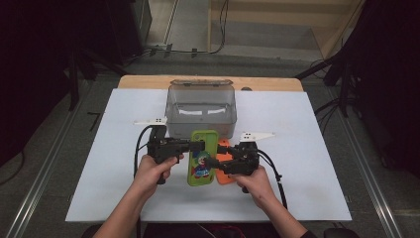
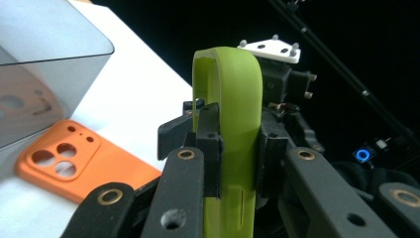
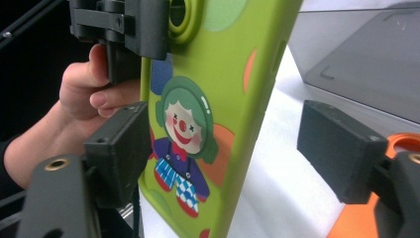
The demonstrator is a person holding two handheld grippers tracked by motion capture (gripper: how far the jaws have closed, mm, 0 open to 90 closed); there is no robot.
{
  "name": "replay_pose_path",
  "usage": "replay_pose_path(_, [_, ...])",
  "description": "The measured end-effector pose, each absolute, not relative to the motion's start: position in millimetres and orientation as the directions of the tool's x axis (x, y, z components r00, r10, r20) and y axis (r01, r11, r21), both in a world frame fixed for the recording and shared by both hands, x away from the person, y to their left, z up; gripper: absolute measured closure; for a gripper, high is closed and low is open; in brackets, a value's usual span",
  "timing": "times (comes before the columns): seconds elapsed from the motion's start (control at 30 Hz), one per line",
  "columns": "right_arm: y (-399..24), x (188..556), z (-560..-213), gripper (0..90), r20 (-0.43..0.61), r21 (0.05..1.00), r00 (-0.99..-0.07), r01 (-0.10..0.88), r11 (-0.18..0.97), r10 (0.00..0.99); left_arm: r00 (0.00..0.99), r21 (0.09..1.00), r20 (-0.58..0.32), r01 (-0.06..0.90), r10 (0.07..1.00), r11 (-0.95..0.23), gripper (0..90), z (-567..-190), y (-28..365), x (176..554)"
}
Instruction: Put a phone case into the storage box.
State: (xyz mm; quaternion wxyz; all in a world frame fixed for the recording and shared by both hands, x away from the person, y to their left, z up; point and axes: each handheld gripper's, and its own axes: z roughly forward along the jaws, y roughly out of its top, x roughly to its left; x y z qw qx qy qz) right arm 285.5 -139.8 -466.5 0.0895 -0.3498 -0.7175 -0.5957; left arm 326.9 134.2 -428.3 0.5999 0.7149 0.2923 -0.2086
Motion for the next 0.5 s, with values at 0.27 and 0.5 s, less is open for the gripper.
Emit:
replay_pose_path(0.27, [-140.5, 286.7, -467.4, 28.2, 0.541, 0.799, -0.754, 0.599, 0.052, 0.373, 0.751, 0.744, -0.64, 0.659, 0.164, -0.111, 77.9, -429.5, 133.8, 325.9])
replay_pose_path(0.5, [-141.2, 287.3, -467.6, 31.7, 0.538, 0.8, -0.76, 0.596, 0.062, 0.365, 0.752, 0.747, -0.64, 0.657, 0.158, -0.103, 78.0, -429.7, 133.9, 325.7])
